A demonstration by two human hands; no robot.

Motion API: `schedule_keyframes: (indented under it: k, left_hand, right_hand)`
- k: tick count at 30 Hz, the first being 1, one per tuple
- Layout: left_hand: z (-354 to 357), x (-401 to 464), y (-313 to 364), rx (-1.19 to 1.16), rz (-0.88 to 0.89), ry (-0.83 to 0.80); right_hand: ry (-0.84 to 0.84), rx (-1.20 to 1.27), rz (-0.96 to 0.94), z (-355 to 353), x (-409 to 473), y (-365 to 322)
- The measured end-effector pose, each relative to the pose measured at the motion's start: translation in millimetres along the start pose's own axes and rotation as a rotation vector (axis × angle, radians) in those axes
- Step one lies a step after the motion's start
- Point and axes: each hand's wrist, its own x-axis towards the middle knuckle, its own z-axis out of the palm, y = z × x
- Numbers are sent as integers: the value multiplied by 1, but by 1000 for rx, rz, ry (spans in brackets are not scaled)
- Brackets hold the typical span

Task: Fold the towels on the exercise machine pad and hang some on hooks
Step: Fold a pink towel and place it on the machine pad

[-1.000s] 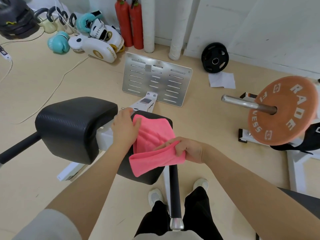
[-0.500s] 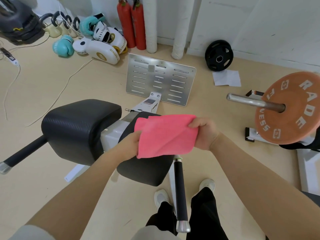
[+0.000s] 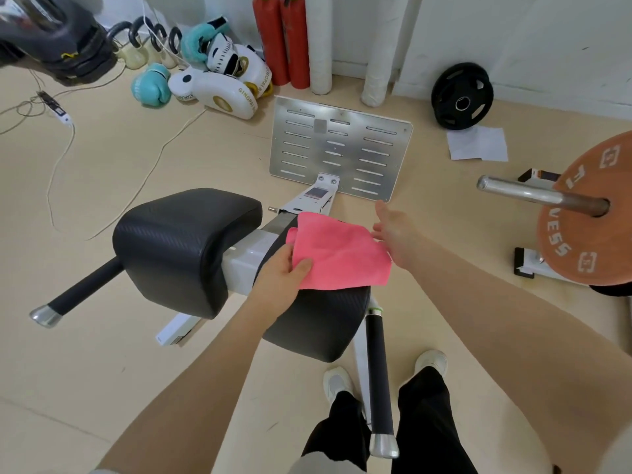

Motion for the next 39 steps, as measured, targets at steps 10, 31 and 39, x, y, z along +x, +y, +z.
schedule_keyframes:
  k: [10,31,39]
  left_hand:
    - [37,-9,0,355,-45,511]
    - [129,-29,163,271,610,-146]
    - [234,-27,265,335,631,-150]
  right_hand:
    - [-114,-160,-75,-7,-40,46]
    - [-242,-626,-566,-183,-89,-14]
    - [-301,-606,-643,-332,-91,-40]
